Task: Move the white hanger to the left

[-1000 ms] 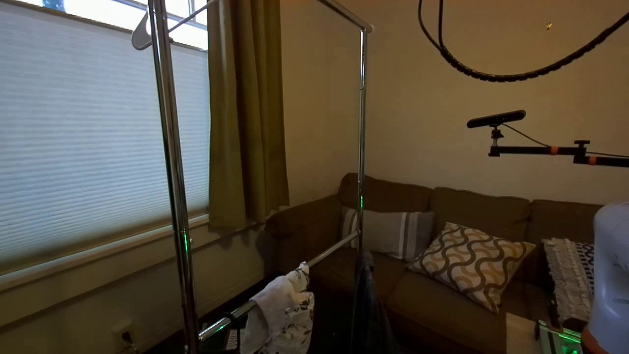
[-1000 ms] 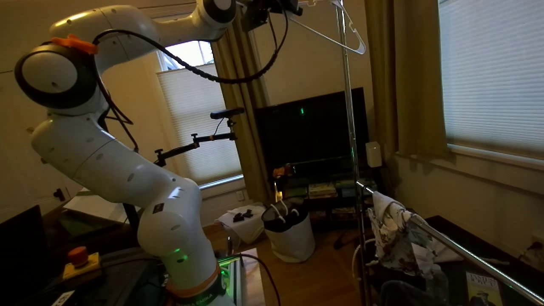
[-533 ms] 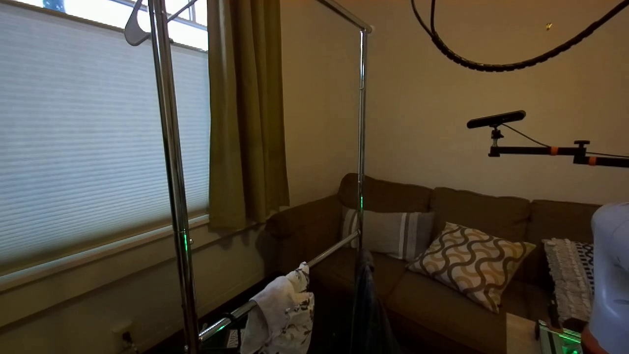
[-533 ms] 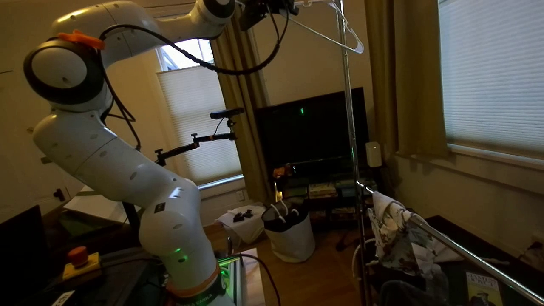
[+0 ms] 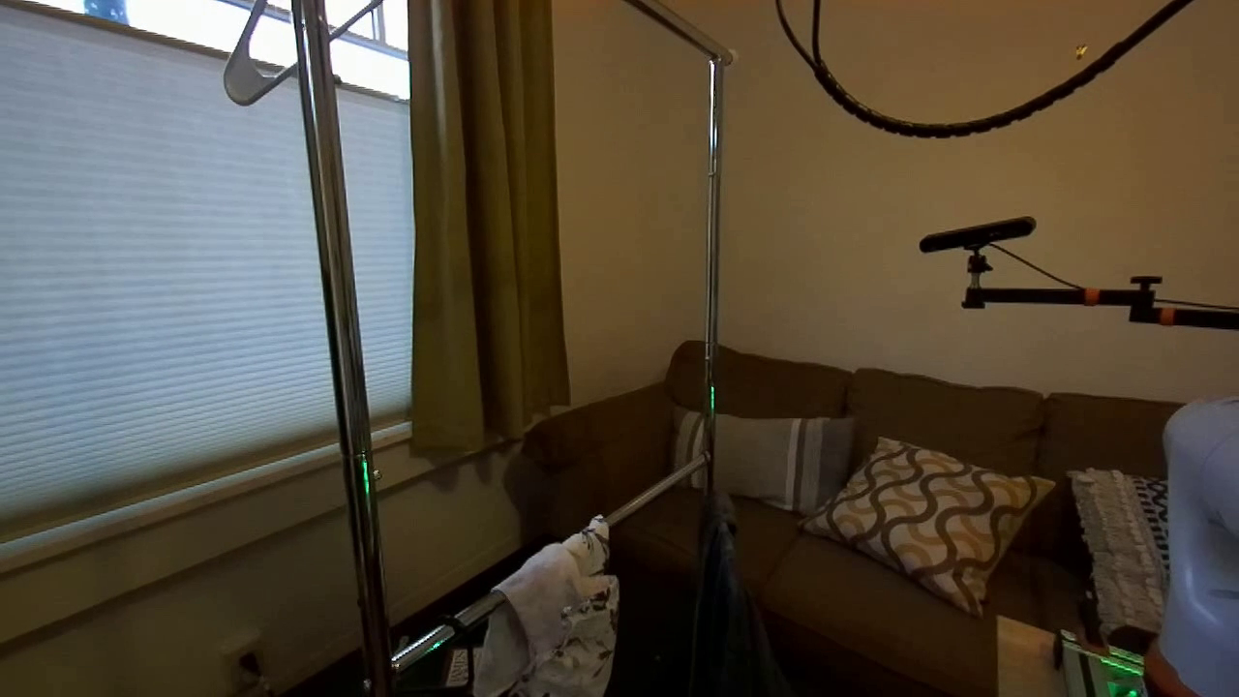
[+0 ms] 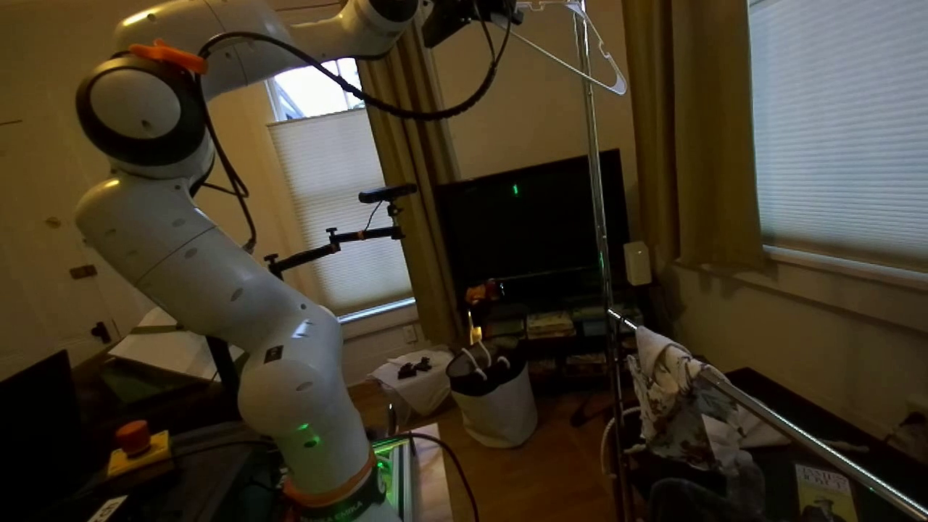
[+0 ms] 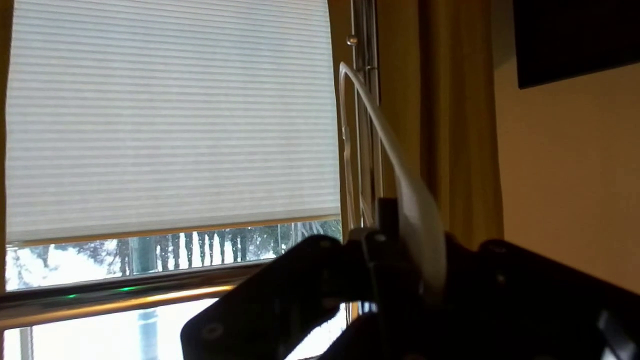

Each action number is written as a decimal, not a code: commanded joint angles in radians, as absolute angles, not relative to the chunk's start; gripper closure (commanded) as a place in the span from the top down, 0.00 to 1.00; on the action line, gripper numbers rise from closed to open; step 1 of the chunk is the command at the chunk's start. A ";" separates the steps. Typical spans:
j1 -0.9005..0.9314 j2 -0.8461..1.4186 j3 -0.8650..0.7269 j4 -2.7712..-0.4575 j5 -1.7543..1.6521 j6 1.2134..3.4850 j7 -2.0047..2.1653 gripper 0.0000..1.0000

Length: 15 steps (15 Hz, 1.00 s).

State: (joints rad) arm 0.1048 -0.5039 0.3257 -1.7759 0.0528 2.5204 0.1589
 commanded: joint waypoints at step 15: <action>0.174 -0.651 0.174 -1.793 0.104 2.376 0.112 0.95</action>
